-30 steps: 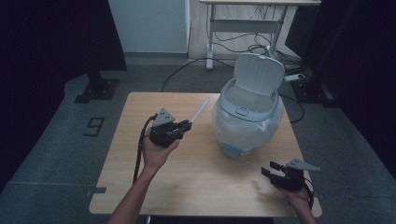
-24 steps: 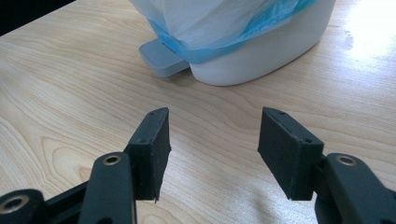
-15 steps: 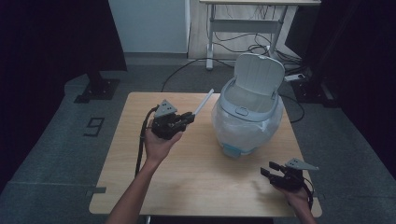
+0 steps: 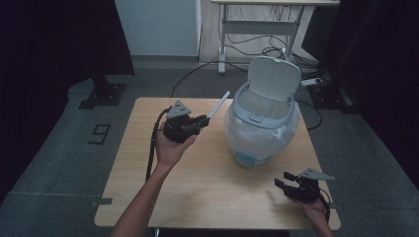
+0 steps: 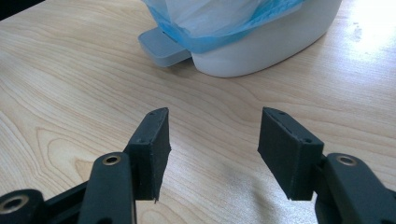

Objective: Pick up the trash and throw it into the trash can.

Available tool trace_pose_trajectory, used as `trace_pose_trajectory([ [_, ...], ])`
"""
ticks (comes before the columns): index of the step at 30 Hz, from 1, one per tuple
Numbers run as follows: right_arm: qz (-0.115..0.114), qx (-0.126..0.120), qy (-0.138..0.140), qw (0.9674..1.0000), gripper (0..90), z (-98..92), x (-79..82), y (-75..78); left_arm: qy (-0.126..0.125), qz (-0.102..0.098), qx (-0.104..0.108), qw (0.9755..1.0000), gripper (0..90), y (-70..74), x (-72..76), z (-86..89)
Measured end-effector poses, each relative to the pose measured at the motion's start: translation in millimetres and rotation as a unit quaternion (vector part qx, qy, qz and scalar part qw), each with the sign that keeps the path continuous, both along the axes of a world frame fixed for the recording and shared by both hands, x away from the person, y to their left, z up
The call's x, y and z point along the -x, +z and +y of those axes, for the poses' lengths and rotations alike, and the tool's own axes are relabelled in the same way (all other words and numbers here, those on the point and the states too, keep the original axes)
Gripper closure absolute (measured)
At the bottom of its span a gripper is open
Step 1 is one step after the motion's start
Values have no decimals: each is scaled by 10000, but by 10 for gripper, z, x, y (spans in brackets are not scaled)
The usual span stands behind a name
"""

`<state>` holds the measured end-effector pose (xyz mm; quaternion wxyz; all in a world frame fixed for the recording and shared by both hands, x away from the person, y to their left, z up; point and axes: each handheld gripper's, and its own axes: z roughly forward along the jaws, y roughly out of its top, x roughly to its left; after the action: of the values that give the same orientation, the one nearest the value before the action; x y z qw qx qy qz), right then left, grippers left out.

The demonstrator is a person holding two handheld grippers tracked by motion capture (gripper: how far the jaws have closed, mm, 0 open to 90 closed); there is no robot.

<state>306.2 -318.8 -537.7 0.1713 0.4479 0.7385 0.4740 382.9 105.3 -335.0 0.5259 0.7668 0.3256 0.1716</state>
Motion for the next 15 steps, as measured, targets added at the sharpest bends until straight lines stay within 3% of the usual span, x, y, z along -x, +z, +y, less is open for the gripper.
trace_pose_trajectory([
  [15, 84, 7, -11, 10000, 428, -3, -17, -33, -121, -83, -29, 9999, 804, 235, -49, -137],
])
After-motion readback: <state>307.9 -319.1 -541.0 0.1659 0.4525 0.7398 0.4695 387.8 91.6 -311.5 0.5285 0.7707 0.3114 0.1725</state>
